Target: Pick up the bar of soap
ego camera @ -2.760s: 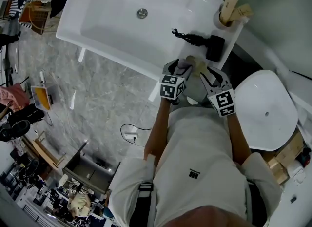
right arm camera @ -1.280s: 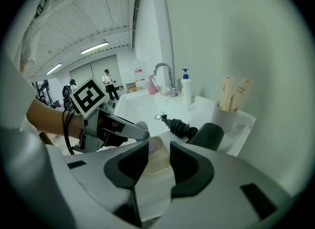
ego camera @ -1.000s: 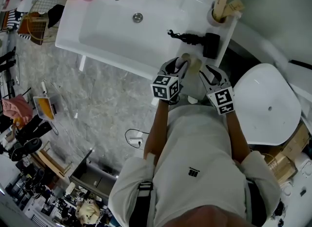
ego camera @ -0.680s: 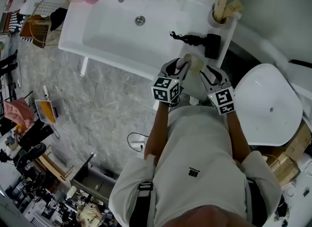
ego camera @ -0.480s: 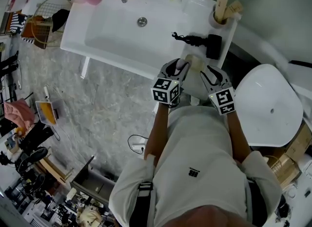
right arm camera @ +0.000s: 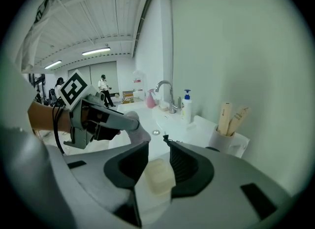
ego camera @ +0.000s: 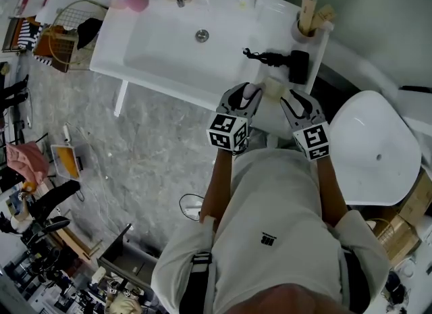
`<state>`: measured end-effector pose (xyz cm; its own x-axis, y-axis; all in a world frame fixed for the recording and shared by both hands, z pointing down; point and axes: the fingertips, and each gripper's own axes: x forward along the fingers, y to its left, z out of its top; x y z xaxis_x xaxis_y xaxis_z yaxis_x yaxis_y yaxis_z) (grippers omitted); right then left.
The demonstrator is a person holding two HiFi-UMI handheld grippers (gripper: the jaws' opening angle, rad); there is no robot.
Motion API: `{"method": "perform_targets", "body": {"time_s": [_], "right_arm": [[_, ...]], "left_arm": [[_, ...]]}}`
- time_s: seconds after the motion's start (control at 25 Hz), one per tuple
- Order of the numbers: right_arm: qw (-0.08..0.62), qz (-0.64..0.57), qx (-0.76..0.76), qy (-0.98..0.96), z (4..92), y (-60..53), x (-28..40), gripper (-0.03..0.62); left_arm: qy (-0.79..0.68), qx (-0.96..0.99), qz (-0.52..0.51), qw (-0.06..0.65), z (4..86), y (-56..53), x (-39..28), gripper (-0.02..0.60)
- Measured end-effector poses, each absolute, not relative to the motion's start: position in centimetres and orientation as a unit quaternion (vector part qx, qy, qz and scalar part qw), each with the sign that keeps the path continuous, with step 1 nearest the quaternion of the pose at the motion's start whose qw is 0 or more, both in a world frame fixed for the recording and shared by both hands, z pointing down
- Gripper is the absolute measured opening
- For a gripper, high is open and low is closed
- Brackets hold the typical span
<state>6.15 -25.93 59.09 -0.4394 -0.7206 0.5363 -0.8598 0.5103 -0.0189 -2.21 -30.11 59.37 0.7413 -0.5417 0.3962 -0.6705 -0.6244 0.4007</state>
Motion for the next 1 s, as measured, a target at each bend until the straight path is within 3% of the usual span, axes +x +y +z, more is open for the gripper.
{"method": "perform_targets", "body": {"time_s": [1.0], "right_arm": [[0.149,0.06,0.546,-0.822,47.8,-25.2,6.8,0.147]], "left_arm": [[-0.322,0.94,0.049,0.106,46.1,-28.9,-3.7,0.173]]}}
